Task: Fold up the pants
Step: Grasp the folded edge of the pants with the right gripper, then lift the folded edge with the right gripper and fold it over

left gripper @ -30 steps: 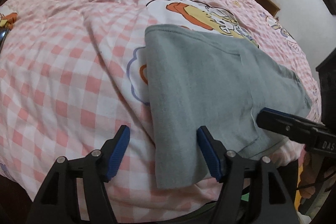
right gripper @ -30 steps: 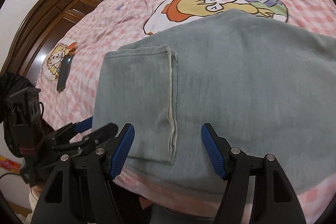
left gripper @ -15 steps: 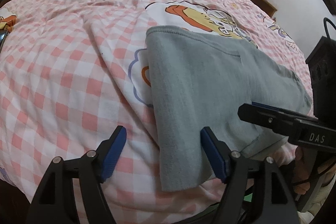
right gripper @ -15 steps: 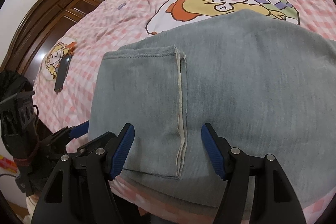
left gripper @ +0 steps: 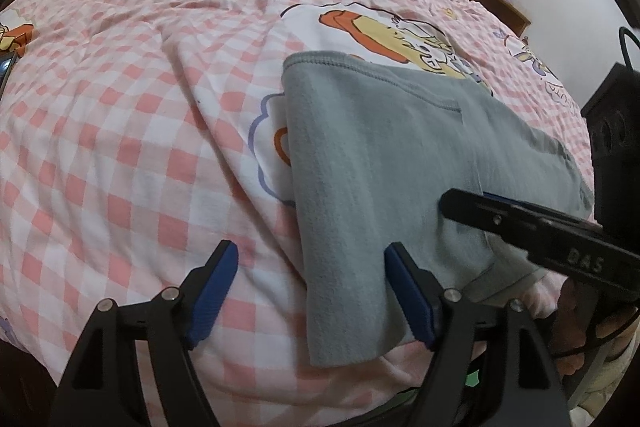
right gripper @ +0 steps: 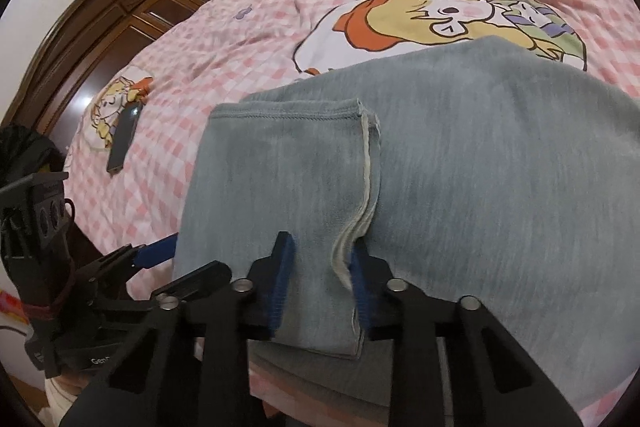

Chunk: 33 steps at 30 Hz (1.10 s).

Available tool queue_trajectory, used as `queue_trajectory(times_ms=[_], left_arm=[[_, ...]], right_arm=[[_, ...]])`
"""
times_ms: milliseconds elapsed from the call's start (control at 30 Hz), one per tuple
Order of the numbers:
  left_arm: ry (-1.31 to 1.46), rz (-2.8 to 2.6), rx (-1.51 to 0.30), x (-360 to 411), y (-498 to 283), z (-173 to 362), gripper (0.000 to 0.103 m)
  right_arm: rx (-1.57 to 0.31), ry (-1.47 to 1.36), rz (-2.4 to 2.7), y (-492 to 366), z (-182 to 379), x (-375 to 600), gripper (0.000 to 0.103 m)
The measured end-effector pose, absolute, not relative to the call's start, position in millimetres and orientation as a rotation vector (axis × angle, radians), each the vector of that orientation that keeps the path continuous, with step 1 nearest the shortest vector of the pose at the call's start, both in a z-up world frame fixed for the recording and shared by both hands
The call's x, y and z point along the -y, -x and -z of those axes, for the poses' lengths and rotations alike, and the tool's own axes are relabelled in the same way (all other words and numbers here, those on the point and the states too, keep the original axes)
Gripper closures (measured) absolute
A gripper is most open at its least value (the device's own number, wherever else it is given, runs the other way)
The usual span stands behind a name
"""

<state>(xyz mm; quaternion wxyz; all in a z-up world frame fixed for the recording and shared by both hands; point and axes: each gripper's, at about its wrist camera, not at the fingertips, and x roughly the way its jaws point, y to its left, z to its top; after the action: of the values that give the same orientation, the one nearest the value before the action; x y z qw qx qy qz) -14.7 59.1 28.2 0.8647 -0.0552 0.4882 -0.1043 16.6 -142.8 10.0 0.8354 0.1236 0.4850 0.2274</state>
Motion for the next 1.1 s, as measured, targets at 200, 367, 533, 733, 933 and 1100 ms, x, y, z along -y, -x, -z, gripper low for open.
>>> queue_trajectory(times_ms=[200,367,533,733,933,1100], left_arm=[[0.106,0.196,-1.004,-62,21,-36,0.024],[0.099,0.188,-0.990,-67,35,-44,0.024],[0.087,0.201,-0.966,-73,56,-52,0.024],[0.089,0.206,-0.970,-70,70,-47,0.023],[0.137,0.212,-0.955,-54,68,-38,0.023],[0.089,0.071,-0.946,-59,61,-30,0.023]], right_arm=[[-1.054,-0.263,-0.490,-21,-11,137,0.075],[-1.064,-0.246,-0.491,-27,-12,132,0.090],[-0.988,-0.272,-0.505,-17,-40,132,0.096],[-0.905,-0.301,-0.539,-2,-79,125,0.097],[-0.851,-0.273,-0.572,11,-104,110,0.097],[-0.808,-0.288,-0.558,17,-114,120,0.098]])
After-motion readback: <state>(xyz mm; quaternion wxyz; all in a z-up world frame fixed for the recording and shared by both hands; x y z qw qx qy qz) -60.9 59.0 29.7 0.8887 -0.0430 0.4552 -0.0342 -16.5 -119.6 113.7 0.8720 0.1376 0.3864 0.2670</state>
